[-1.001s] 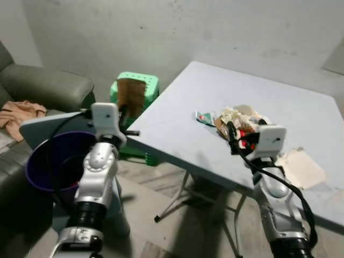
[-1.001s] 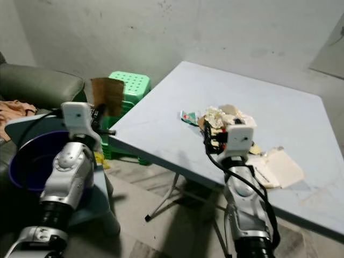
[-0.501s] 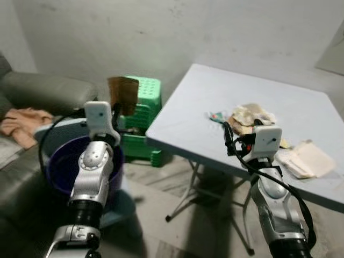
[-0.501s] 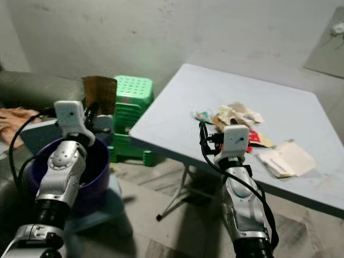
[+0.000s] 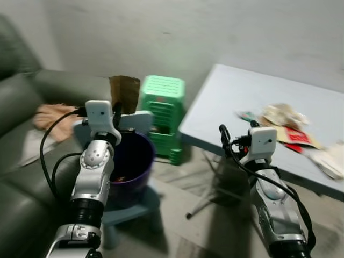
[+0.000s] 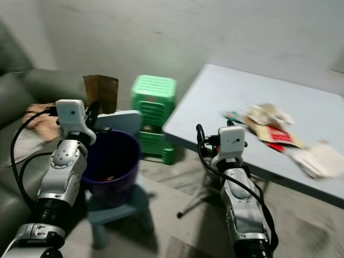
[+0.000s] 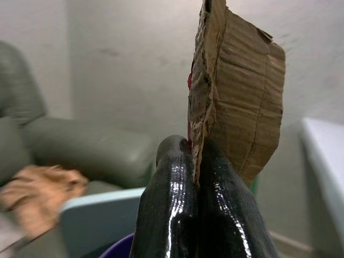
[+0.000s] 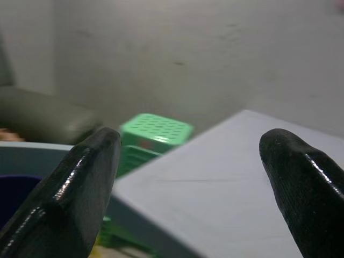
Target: Picking trash to rubbish bin
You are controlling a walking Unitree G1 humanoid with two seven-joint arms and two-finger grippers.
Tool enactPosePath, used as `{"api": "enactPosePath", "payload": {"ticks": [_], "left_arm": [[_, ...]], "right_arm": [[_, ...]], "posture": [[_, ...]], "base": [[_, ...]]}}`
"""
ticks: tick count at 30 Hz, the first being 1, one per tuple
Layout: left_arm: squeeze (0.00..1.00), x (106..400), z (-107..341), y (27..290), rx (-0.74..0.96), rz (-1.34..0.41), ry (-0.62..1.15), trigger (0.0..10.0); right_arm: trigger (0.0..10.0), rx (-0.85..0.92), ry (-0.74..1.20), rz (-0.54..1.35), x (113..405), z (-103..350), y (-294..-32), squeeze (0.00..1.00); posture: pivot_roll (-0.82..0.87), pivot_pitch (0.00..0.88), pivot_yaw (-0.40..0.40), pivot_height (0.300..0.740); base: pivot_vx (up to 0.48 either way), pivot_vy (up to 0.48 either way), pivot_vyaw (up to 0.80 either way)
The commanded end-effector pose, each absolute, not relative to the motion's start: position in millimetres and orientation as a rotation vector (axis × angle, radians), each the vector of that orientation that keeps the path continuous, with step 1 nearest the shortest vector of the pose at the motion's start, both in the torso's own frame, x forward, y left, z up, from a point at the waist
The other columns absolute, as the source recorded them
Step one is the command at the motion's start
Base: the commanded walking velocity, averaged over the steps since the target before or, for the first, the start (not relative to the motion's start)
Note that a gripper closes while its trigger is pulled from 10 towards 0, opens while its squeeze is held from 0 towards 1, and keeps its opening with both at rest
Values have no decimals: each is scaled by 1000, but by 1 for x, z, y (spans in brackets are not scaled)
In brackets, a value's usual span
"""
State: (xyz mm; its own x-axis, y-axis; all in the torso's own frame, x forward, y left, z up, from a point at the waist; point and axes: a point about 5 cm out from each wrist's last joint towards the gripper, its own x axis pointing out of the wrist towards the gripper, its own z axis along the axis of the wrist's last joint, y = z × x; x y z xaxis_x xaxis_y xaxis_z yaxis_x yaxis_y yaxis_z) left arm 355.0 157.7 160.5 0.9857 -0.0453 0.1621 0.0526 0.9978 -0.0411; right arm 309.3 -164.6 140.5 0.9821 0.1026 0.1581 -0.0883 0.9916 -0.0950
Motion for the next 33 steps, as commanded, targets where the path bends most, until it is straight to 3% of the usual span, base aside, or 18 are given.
{"api": "enactPosePath", "payload": {"ticks": [1, 11, 24, 33], "left_arm": [[0, 356, 162, 145, -37, -89, -157, 10000], [0, 357, 160, 143, -45, -96, -129, 10000], [0, 358, 155, 144, -63, -91, -78, 10000], [0, 358, 155, 144, -83, -90, -73, 10000]], "right_arm": [[10000, -106, -159, 76, 309, 142, -172, 0], [10000, -108, -155, 80, 309, 142, -173, 0], [10000, -80, -156, 97, 309, 142, -170, 0], [10000, -83, -158, 110, 307, 142, -169, 0]], "posture": [[-65, 0, -63, 740], [-63, 0, -65, 740], [-63, 0, -66, 740], [-65, 0, -66, 740]], "base": [[0, 0, 800], [0, 0, 800], [0, 0, 0], [277, 0, 0]]}}
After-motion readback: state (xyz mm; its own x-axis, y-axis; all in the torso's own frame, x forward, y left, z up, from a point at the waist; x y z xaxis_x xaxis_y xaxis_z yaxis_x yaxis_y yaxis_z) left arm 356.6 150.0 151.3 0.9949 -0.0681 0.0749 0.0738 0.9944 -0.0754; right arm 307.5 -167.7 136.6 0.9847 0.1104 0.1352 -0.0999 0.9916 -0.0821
